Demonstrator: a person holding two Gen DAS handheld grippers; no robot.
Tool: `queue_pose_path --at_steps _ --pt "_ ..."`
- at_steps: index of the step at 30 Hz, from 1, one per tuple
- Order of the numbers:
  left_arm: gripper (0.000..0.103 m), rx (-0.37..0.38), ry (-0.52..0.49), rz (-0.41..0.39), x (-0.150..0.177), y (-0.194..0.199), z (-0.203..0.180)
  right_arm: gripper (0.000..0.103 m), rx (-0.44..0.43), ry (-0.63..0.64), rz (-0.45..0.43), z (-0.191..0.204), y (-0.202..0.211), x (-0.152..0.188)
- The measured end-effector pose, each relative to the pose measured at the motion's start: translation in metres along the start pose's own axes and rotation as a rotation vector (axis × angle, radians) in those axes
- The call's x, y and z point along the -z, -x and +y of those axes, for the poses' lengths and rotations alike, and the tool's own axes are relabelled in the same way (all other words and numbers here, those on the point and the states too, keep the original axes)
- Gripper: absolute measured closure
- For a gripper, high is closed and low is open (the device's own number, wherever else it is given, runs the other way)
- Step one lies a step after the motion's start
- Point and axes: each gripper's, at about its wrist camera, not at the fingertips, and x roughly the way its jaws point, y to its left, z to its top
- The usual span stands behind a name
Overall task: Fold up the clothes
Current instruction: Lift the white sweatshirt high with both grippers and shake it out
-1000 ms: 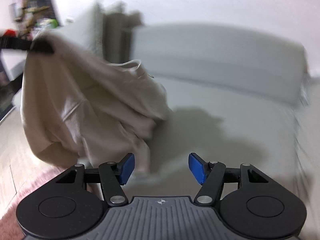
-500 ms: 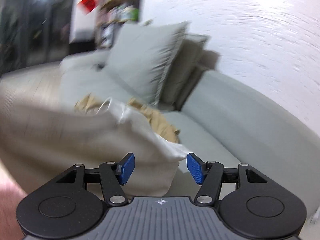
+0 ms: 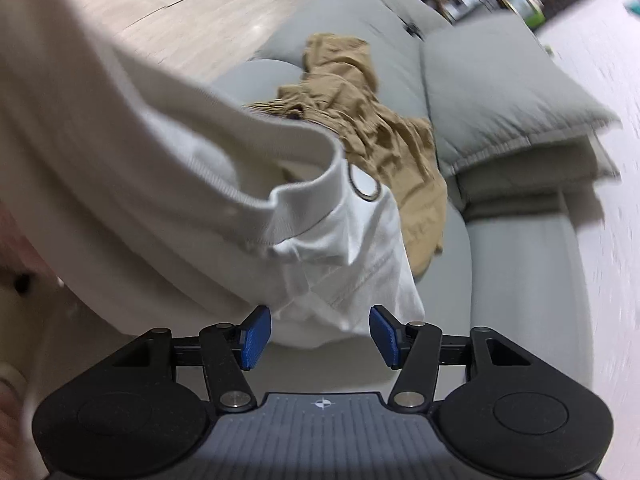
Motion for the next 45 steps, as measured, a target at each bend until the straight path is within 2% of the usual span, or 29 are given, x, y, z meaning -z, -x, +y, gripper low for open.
queue_pose_path --at_steps 5,8,10,12,13,16,20,22,23,26,28,30,33,36,39,45 --pt "0.089 -0.024 0.027 -0.011 0.001 0.010 0.005 0.050 0.065 0.144 0.022 0.013 -0.028 0.001" --pt "0.088 -0.026 0.049 -0.011 0.002 0.014 0.010 0.061 0.099 0.185 0.034 0.015 -0.040 0.002" --pt "0.088 -0.032 0.063 0.000 0.004 0.013 0.013 0.086 0.104 0.175 0.024 0.014 -0.042 0.000" --pt "0.088 -0.039 0.065 0.005 0.005 0.013 0.014 0.101 0.116 0.122 -0.013 0.007 -0.034 -0.008" --pt "0.088 -0.044 0.070 0.006 0.006 0.013 0.015 0.101 0.131 0.099 -0.027 0.004 -0.029 -0.011" --pt "0.088 -0.066 0.077 0.005 0.008 0.014 0.019 0.102 0.247 0.061 -0.020 -0.006 -0.005 -0.015" --pt "0.088 -0.123 0.043 -0.020 0.004 0.014 0.022 0.102 0.491 -0.163 0.046 -0.049 0.055 0.001" --pt "0.088 -0.172 0.009 -0.051 -0.005 0.012 0.024 0.102 0.547 -0.240 0.063 -0.060 0.082 0.008" --pt "0.088 -0.226 -0.014 -0.092 -0.019 0.010 0.030 0.102 0.597 -0.307 0.079 -0.071 0.107 0.014" --pt "0.089 -0.310 -0.039 -0.178 -0.053 0.009 0.040 0.102 0.737 -0.449 0.103 -0.091 0.180 0.031" --pt "0.089 -0.370 -0.054 -0.273 -0.088 0.018 0.047 0.102 0.845 -0.533 0.097 -0.106 0.237 0.040" --pt "0.089 -0.396 -0.086 -0.376 -0.111 0.038 0.038 0.102 0.944 -0.610 0.073 -0.115 0.300 0.043" --pt "0.088 -0.430 -0.137 -0.533 -0.144 0.070 0.022 0.102 1.061 -0.621 0.038 -0.100 0.379 0.036" --pt "0.088 -0.454 -0.203 -0.676 -0.169 0.103 0.002 0.102 1.147 -0.561 0.048 -0.072 0.430 0.023" --pt "0.087 -0.448 -0.253 -0.732 -0.167 0.124 -0.013 0.102 1.191 -0.528 0.056 -0.051 0.467 0.017" --pt "0.084 -0.440 -0.331 -0.814 -0.168 0.163 -0.037 0.101 1.237 -0.503 0.089 -0.026 0.505 0.021"
